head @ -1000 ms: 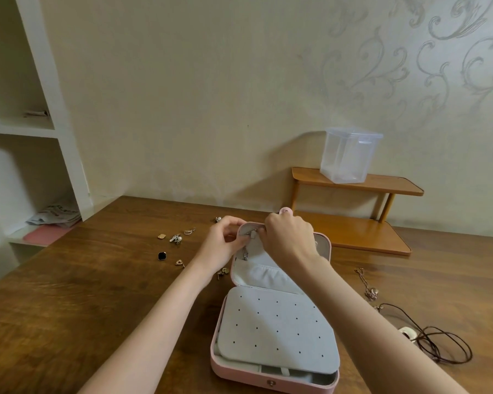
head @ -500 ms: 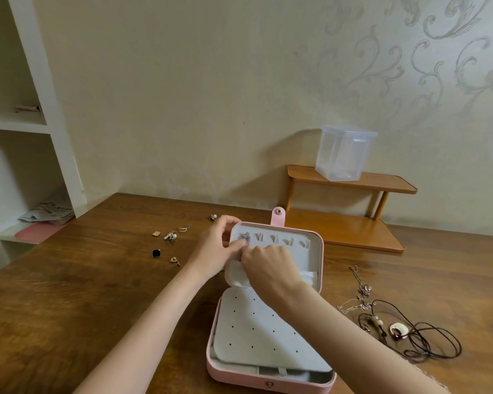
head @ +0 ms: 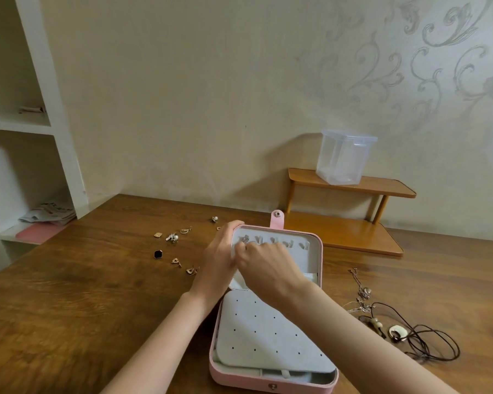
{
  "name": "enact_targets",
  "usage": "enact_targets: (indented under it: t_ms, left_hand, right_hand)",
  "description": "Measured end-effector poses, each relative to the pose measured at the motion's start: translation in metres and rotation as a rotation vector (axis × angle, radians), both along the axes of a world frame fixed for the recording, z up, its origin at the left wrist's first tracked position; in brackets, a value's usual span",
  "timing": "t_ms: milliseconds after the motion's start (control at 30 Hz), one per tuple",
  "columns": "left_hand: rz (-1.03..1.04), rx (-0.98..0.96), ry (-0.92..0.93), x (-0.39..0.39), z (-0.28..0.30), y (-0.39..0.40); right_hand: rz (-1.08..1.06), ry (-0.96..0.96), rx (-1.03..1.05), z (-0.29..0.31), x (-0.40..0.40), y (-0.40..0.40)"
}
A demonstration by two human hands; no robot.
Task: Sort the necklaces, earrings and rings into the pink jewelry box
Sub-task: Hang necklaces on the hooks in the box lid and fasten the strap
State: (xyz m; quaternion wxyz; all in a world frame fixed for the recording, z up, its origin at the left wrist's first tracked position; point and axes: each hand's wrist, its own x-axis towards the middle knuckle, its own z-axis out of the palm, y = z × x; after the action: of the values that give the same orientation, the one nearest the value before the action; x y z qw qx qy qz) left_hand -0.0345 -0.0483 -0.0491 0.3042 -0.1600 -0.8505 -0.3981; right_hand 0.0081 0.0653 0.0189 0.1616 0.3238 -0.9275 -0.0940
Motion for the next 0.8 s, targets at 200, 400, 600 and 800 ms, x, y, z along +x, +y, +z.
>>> enact_targets:
  t_ms: [200,400,600,800]
  left_hand:
    - [-0.057,0.226,-0.059,-0.003,0.005,0.005]
    - [-0.201,0.558,-0.211,-0.005,0.013,0.002]
    - [-0.287,0.772,-0.377,-0.002,0.014,0.001]
    - [-0.331,0.913,-0.554,-0.003,0.018,0.001]
  right_hand:
    - [-0.110,-0.005,-0.214,0.005,-0.024,0.006]
    - [-0.205,0.039,-0.262,0.008,-0.039,0.008]
    - [-0.271,0.020,-0.145,0.009,-0.032,0.011]
    - [-0.242,-0.060,-0.217,-0.003,-0.026,0.017]
